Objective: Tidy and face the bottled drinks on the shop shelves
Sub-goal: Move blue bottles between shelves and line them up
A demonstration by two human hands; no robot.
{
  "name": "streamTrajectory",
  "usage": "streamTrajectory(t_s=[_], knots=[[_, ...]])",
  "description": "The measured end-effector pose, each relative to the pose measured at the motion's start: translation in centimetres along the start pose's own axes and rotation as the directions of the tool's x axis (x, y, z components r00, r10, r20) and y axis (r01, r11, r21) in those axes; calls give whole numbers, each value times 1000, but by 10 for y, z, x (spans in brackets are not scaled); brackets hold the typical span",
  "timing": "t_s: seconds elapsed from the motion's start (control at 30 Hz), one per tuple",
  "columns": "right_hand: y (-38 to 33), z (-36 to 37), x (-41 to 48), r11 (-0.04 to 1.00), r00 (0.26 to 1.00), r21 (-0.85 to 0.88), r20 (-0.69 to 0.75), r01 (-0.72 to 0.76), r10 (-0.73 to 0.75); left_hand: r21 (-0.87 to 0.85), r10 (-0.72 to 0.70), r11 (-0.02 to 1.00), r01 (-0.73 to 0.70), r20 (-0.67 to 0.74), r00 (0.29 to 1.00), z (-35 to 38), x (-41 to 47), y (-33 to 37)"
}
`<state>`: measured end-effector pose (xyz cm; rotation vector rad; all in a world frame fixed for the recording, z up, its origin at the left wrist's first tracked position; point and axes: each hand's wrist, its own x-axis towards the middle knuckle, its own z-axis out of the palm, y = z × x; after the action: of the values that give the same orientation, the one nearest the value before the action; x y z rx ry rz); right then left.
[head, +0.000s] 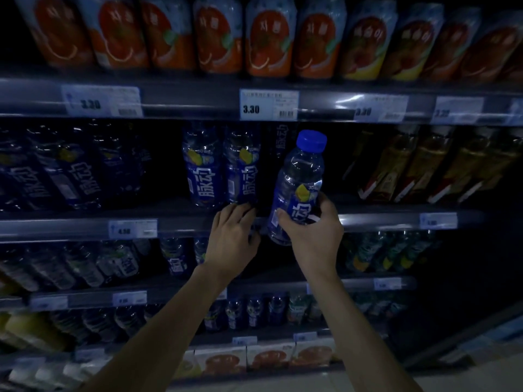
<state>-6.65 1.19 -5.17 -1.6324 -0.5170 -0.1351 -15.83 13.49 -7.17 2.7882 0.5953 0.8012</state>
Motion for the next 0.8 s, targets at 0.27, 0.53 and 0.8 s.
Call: streamTrajectory(t_s=[0.27, 0.53, 0.8], knots=[[-7, 4, 25, 997, 1000, -74, 5, 3, -3, 8, -6, 1000, 6, 7, 1000, 3, 0, -1], [-17, 6, 43, 995, 1000, -100, 28, -1, 3, 5, -26, 1000, 26, 21, 999, 0, -1, 1], [-28, 17, 71, 999, 999, -51, 42, 3, -1, -3, -38, 999, 38, 15, 999, 0, -1, 1]])
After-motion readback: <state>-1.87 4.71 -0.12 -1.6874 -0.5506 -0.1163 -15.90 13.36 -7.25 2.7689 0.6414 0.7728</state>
